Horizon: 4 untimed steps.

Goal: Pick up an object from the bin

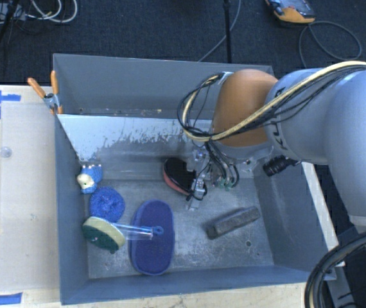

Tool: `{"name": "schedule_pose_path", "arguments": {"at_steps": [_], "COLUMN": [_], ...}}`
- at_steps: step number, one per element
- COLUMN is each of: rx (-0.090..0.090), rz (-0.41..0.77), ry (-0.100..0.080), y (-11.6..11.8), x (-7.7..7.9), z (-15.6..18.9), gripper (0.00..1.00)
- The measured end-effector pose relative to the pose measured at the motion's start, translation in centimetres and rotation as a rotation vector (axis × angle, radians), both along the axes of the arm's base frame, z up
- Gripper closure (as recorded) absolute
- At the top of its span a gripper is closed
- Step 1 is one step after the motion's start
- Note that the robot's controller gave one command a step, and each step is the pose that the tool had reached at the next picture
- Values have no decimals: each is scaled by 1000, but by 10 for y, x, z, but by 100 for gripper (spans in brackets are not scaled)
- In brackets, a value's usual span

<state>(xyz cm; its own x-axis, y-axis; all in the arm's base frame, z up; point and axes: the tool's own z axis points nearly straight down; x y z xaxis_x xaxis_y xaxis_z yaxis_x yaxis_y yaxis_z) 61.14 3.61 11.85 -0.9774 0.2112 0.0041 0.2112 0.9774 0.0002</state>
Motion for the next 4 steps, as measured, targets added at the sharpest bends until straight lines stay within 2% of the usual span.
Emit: {"name": "schedule_pose_path", "arguments": {"at_steps": [1, 2, 3, 4], "rx": [-1, 0, -2, -2], "rz": [8, -206, -152, -151], "ry": [-3, -12, -23, -22], "y": [2, 6, 10, 10], "x": [5, 4, 14, 14], "z": [20, -29, -43, -43], "gripper": [0, 0, 100, 100]}}
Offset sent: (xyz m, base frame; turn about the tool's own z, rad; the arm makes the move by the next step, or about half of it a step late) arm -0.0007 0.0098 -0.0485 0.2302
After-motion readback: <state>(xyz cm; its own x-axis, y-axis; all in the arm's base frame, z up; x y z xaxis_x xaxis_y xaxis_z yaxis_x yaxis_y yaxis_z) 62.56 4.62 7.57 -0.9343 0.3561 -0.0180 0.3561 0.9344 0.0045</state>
